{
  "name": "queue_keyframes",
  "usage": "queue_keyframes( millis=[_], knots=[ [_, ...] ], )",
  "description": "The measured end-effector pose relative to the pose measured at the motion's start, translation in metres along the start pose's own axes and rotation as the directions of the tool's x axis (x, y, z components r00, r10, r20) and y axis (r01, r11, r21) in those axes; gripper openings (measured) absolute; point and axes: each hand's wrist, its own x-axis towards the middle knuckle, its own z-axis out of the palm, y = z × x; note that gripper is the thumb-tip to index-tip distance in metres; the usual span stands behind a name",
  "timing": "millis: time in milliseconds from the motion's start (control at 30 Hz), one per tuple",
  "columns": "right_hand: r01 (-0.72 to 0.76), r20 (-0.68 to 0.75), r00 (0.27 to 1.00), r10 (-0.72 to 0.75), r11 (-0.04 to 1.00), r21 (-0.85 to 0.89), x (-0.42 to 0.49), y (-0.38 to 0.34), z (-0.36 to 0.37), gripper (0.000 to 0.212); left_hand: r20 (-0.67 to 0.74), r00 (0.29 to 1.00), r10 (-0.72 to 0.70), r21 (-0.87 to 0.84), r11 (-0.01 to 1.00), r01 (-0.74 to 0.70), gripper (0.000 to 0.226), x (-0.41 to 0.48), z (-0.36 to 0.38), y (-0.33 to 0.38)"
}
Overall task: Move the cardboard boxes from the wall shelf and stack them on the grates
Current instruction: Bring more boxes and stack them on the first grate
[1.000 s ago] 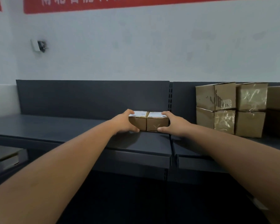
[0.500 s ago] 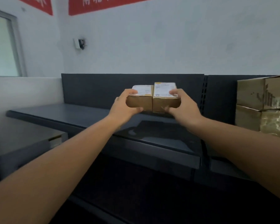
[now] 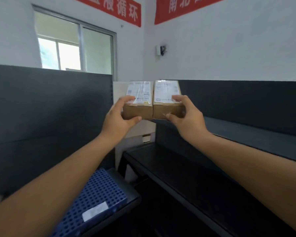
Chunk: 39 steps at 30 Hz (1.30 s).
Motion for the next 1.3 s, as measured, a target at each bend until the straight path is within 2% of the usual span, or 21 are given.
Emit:
queue_keyframes(
  millis=[267,433,567,700,900,1100,1300],
  knots=[
    [0.005,0.209,0.976,-0.057,0.971,0.237,-0.03,-0.059,0.218,0.055,-0.22,0.963,-0.155,0.239,0.949,0.208,0.062,-0.089,-0.219,-0.087],
    [-0.063,0.362,0.93,-0.07,0.937,0.345,-0.077,-0.083,0.339,0.057,-0.382,0.885,-0.266,0.362,0.838,0.409,0.063,-0.169,-0.339,-0.129],
    [-0.109,0.485,0.869,-0.095,0.92,0.376,-0.121,-0.096,0.417,0.056,-0.447,0.827,-0.342,0.388,0.759,0.523,0.062,-0.232,-0.411,-0.153],
    [-0.178,0.601,0.796,-0.072,0.921,0.346,-0.165,-0.098,0.477,0.053,-0.469,0.79,-0.396,0.42,0.686,0.594,0.063,-0.276,-0.448,-0.175],
    [-0.214,0.693,0.721,-0.027,0.942,0.26,-0.203,-0.086,0.531,0.052,-0.466,0.73,-0.5,0.383,0.63,0.675,0.059,-0.316,-0.468,-0.211],
    [-0.188,0.699,0.715,0.004,0.964,0.187,-0.215,-0.072,0.562,0.051,-0.453,0.717,-0.53,0.389,0.606,0.694,0.059,-0.334,-0.468,-0.243],
    [-0.168,0.743,0.669,0.005,0.975,0.145,-0.219,-0.066,0.58,0.05,-0.446,0.688,-0.572,0.393,0.566,0.725,0.06,-0.342,-0.47,-0.261]
  ],
)
